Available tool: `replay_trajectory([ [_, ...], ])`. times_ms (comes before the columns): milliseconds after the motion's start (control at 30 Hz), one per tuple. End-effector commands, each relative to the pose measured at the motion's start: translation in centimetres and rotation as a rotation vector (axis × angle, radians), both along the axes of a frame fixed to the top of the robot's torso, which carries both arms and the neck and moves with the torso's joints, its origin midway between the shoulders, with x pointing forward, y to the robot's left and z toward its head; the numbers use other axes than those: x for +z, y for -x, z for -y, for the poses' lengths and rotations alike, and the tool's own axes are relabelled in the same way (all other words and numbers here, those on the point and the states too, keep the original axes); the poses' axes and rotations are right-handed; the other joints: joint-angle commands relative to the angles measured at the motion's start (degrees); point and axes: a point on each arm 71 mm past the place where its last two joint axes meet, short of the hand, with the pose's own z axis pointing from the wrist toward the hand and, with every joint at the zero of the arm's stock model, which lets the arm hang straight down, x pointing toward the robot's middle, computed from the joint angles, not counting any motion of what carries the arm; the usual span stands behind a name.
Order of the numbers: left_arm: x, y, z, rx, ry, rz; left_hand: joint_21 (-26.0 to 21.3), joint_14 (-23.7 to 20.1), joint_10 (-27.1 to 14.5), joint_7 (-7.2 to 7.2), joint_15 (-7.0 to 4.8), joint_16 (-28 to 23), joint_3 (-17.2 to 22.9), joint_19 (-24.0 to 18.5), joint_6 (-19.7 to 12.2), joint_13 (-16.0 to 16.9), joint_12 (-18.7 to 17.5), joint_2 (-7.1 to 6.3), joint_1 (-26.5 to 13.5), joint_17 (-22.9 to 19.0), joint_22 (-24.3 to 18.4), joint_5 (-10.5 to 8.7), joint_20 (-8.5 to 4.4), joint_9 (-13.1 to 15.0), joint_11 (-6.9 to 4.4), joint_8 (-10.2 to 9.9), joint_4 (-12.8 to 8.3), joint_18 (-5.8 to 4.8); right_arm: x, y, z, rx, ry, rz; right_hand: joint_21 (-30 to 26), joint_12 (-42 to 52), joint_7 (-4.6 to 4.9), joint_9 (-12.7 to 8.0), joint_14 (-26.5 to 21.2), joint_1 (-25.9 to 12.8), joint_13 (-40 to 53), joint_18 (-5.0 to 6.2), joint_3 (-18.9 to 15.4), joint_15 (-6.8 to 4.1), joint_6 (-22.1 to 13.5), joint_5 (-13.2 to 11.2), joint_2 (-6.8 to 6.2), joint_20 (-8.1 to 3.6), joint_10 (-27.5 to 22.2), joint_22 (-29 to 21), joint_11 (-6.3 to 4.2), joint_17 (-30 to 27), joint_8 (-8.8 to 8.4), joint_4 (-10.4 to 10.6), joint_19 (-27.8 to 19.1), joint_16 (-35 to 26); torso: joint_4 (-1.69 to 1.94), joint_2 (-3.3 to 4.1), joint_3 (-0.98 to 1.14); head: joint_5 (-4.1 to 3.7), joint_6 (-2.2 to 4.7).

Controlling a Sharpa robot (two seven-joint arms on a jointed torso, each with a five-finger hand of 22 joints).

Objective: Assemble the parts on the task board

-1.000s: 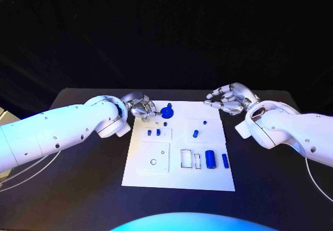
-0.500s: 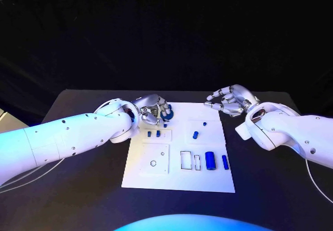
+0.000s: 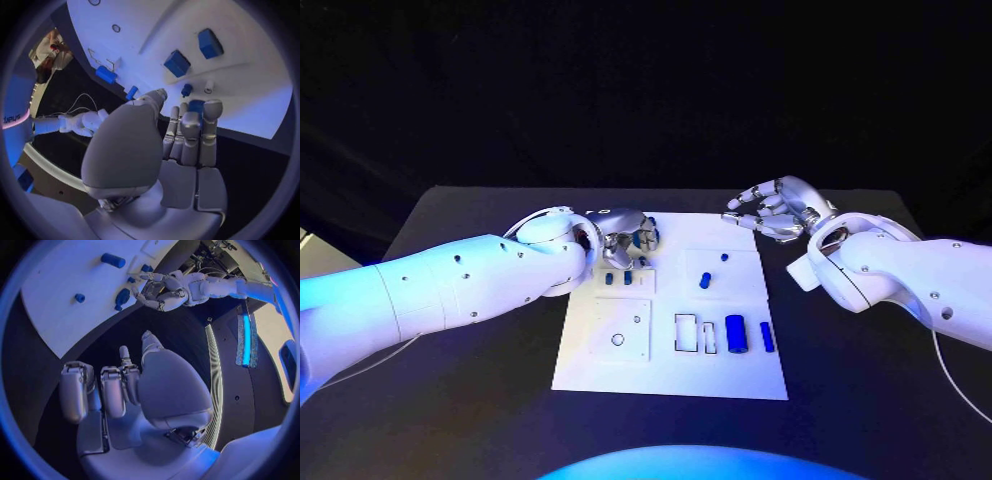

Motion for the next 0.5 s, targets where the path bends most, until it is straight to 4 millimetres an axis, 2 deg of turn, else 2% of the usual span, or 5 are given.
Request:
replay_trajectory([
  [33, -0.54, 0.02, 0.18, -0.01, -0.094, -0.022, 1.2, 1.0, 0.4, -0.01, -0.04, 0.7, 0.7, 1.1, 0.6, -0.2, -0.3, -0.56, 0.1, 0.9, 1.5, -0.2, 0.02, -0.2, 0.21, -0.4, 0.0, -0.89, -0.07, 0.05, -0.18, 0.017, 0.002, -0.002, -0.2, -0.2, 0.01, -0.1, 4.4, -0.1, 8.0, 1.03, -0.2, 0.17, -0.4, 0.3, 0.29, 0.34, -0.2, 8.9, 0.02, 8.5, 0.28, -0.1, 1.5, -0.3, 0.0, 0.0, 0.03, 0.01, -0.06],
  [300, -0.71, -0.35, 0.19, 0.03, -0.116, -0.025, 2.4, 1.5, 0.9, 0.1, -0.05, 1.3, 1.7, 1.7, 1.2, -0.3, -0.2, -0.38, 0.3, 1.2, 2.7, -0.18, 0.04, -0.7, 0.18, -0.5, -0.1, -1.03, -0.08, 0.05, -0.24, 0.018, 0.002, -0.003, -0.3, -0.2, 0.01, -0.1, 4.4, -0.1, 8.0, 1.03, -0.2, 0.17, -0.4, 0.3, 0.35, 0.34, -0.2, 8.9, 0.02, 8.5, 0.29, -0.1, 1.5, -0.4, 0.04, -0.04, 0.03, -0.03, 0.01],
  [500, -0.71, -0.48, 0.32, 0.034, -0.114, -0.02, 3.7, 1.9, 2.2, 0.17, -0.29, 1.9, 4.7, 1.9, 3.0, -0.7, -0.1, -0.23, 1.2, 1.4, 4.0, -0.28, -0.14, -1.2, -0.11, -0.4, -0.8, -1.15, -0.1, 0.04, -0.27, 0.019, 0.002, -0.003, -0.3, -0.2, 0.01, -0.1, 4.4, -0.1, 8.0, 1.03, -0.2, 0.17, -0.4, 0.3, 0.35, 0.34, -0.2, 8.9, 0.02, 8.5, 0.29, -0.1, 1.5, -0.4, 0.01, -0.05, 0.04, -0.14, 0.1],
])
